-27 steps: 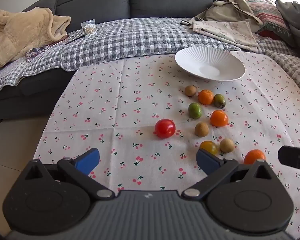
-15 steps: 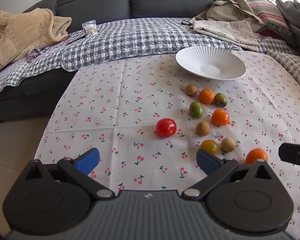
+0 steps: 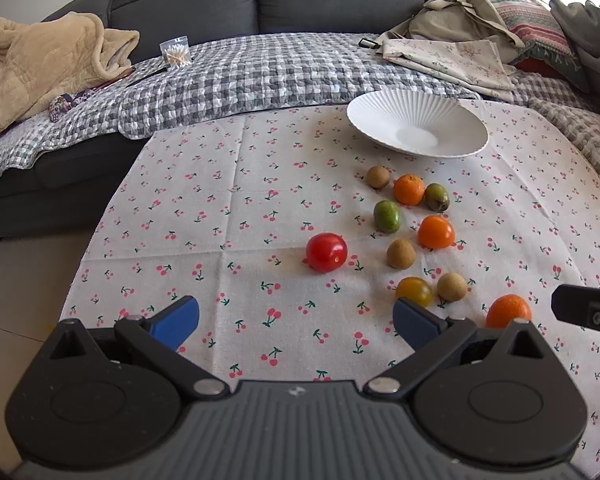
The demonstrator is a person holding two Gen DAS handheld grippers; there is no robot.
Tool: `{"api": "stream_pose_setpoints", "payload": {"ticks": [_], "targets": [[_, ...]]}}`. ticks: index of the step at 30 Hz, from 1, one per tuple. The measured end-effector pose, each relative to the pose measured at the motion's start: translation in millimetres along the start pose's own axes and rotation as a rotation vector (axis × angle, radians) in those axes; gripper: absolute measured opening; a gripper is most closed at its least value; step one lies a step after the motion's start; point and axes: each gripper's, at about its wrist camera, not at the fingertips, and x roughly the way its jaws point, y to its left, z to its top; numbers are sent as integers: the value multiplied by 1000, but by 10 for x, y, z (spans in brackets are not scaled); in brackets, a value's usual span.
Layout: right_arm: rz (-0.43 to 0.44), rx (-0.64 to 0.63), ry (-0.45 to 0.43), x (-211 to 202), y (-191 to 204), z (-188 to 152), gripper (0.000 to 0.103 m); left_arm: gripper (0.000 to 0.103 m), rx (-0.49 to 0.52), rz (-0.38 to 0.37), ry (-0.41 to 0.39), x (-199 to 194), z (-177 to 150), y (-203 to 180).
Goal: Organize fruits
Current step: 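Move both tools toward the fruit on the cherry-print cloth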
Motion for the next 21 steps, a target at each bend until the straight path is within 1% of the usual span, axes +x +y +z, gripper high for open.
{"api": "stream_pose_setpoints", "payload": {"ticks": [21], "targets": [[-14, -19, 5, 3, 39, -29, 103, 102, 25, -35, 9, 13, -29, -53]]}}
